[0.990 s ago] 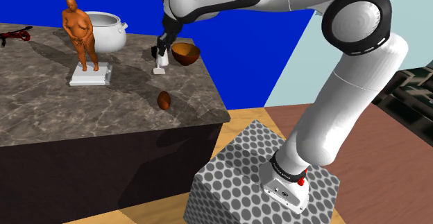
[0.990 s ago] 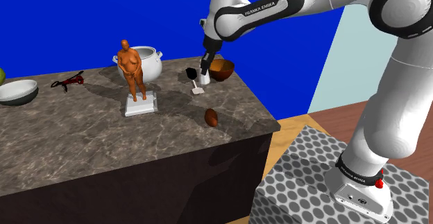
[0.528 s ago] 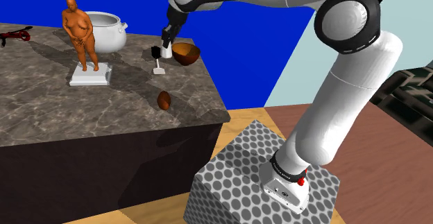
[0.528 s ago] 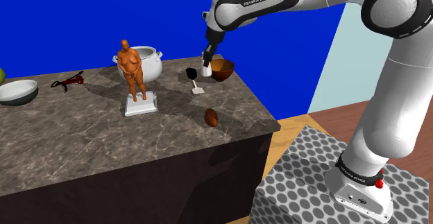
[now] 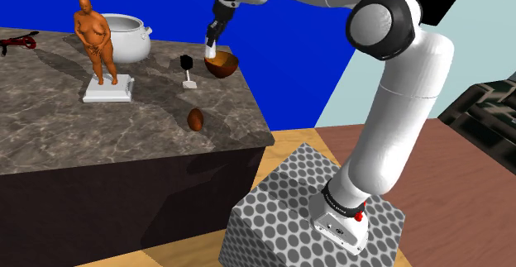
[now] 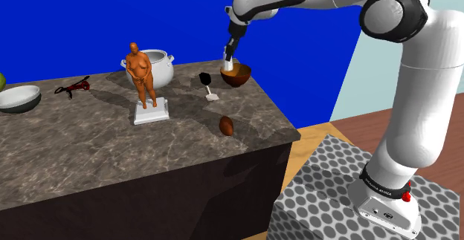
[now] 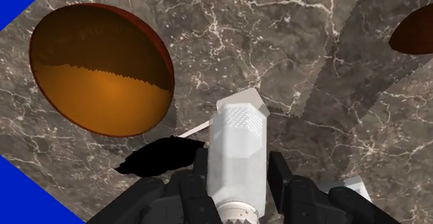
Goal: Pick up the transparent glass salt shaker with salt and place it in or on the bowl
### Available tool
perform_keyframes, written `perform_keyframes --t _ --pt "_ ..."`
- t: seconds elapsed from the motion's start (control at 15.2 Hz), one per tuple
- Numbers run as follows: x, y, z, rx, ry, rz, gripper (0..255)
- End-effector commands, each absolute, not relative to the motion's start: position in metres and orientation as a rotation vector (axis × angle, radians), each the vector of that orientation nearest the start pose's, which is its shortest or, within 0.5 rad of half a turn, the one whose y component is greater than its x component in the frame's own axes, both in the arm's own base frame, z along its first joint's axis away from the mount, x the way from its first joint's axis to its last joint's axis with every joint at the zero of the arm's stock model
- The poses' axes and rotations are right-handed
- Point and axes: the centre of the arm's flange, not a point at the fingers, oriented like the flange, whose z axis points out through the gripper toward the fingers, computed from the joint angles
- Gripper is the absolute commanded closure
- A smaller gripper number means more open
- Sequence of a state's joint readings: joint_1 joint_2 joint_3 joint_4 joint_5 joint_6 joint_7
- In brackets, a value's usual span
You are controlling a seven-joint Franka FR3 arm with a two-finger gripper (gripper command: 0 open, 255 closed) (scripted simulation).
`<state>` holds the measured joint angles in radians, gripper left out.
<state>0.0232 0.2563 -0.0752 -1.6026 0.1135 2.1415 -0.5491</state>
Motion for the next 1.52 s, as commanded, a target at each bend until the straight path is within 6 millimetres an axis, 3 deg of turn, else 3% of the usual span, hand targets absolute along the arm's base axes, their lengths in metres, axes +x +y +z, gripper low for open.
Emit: perform_keyframes --t 0.0,0.73,1.45 --pt "0.679 -0.049 0.511 -3.030 -0.703 -0.463 255" --pt "0.743 -0.175 0.517 -3.030 -0.703 -0.463 255" --pt "0.743 -0.175 0.459 -3.030 -0.703 -0.463 255"
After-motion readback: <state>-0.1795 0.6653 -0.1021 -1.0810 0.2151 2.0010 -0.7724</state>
